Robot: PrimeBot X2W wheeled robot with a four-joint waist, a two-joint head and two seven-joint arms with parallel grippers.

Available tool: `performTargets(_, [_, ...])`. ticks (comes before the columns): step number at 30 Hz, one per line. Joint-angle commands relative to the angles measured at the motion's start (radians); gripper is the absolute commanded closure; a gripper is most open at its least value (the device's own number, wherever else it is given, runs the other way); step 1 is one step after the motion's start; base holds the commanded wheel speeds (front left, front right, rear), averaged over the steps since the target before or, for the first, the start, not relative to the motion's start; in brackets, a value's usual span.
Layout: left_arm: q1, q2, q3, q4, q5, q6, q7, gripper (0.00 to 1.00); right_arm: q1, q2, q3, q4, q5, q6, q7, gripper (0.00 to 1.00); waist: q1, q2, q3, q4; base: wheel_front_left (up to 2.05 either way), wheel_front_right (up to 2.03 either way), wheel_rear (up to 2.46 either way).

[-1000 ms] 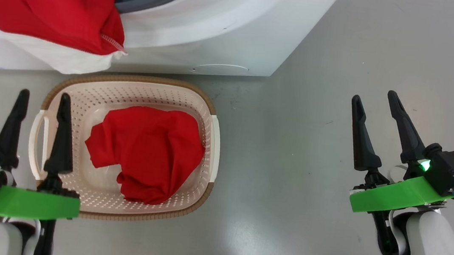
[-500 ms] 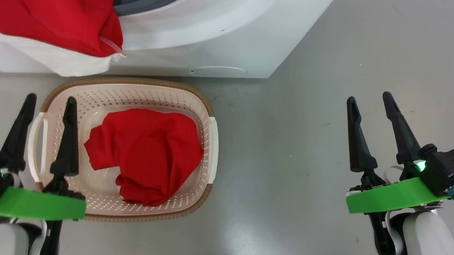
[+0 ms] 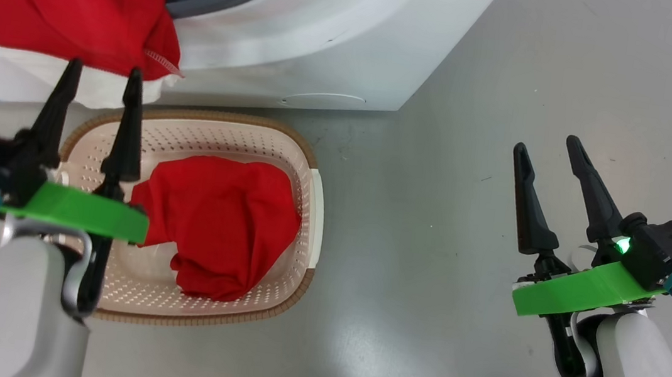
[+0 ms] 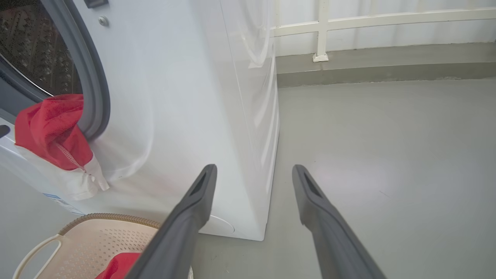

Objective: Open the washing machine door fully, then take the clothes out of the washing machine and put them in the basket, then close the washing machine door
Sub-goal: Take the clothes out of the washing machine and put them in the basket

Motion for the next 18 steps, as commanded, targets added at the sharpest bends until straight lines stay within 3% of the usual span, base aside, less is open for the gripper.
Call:
performTargets(1, [-0.017,0.032,0.022,-0.003,0.014,0.001,-0.005,0.00,0.024,0.003,0.018,-0.022,0.003,0.006,-0.006,0.00,0.0000,0.0000,0.003,-0.001,0.00,0.00,0.00])
performTargets(8, [-0.129,0.049,0.004,0.140,0.054,0.002,-0.005,0.00,0.015,0.004,0.020,-0.024,0.005,0.006,-0.006,0.00,0.0000,0.0000,0.013,-0.010,0.00,0.00,0.00])
performTargets(18, [-0.234,0.060,-0.016,0.300,0.111,0.044,-0.005,0.00,0.011,0.006,0.022,-0.023,0.007,0.006,-0.006,0.00,0.0000,0.0000,0.017,-0.017,0.00,0.00,0.00])
